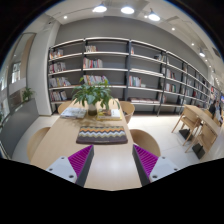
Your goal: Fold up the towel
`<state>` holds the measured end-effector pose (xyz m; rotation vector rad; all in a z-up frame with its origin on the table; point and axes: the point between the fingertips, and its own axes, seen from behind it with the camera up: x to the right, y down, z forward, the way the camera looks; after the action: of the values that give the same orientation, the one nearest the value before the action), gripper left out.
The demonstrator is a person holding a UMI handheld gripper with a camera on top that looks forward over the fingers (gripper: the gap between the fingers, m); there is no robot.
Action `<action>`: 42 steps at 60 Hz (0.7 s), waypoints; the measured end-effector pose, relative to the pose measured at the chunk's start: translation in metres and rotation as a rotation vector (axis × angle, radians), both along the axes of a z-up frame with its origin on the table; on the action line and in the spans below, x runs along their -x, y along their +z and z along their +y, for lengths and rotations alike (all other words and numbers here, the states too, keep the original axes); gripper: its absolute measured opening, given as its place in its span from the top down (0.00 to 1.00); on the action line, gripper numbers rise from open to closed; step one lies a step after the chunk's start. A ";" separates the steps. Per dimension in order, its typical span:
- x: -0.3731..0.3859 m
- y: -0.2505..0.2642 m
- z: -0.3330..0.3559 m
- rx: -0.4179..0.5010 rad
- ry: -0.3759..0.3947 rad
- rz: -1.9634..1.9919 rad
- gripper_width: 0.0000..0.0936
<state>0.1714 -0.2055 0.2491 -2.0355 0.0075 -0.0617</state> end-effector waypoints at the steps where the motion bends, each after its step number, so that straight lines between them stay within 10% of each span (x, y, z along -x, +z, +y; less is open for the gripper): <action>1: 0.006 -0.011 0.002 0.012 0.007 0.004 0.18; 24: 0.168 -0.183 0.123 0.254 0.156 0.063 0.18; 42: 0.211 -0.232 0.295 0.251 0.099 0.071 0.24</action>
<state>-0.0399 0.0895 0.0174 -2.2842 -0.0598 0.0754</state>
